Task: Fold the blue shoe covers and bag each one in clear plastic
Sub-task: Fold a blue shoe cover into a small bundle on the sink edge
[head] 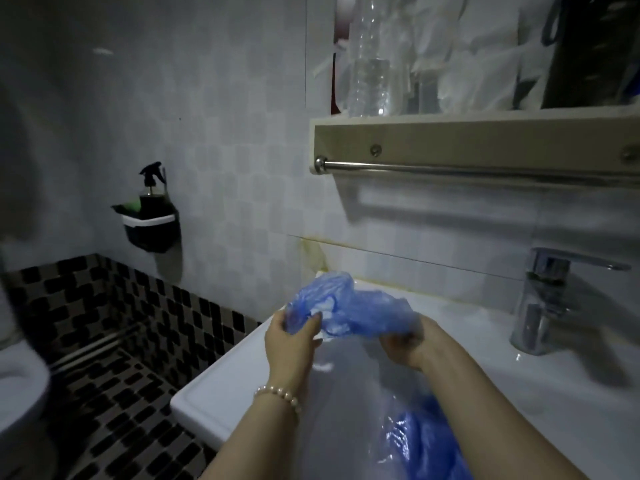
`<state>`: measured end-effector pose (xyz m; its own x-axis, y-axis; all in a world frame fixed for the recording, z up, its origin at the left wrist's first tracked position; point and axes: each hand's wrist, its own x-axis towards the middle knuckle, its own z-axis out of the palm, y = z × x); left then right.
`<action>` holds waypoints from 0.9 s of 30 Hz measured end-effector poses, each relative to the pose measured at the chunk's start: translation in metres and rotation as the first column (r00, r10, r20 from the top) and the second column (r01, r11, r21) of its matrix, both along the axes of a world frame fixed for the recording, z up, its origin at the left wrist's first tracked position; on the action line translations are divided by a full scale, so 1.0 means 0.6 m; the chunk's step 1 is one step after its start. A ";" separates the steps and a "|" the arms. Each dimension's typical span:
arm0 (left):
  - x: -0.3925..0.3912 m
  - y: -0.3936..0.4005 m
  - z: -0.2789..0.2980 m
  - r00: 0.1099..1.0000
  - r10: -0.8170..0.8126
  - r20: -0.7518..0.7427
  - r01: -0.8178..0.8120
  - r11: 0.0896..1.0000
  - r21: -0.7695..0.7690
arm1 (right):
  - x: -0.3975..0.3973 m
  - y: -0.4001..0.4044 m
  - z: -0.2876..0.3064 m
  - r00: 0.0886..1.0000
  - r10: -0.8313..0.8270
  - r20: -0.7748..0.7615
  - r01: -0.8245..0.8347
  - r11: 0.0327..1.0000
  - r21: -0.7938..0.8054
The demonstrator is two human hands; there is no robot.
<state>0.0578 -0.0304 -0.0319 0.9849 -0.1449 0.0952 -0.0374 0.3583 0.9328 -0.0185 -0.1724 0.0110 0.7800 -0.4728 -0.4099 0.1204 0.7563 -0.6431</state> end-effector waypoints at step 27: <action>-0.025 -0.004 -0.004 0.753 0.040 0.657 -0.543 0.603 0.585 | -0.012 0.001 0.050 0.982 -0.126 -0.141 -0.130 0.085 -0.988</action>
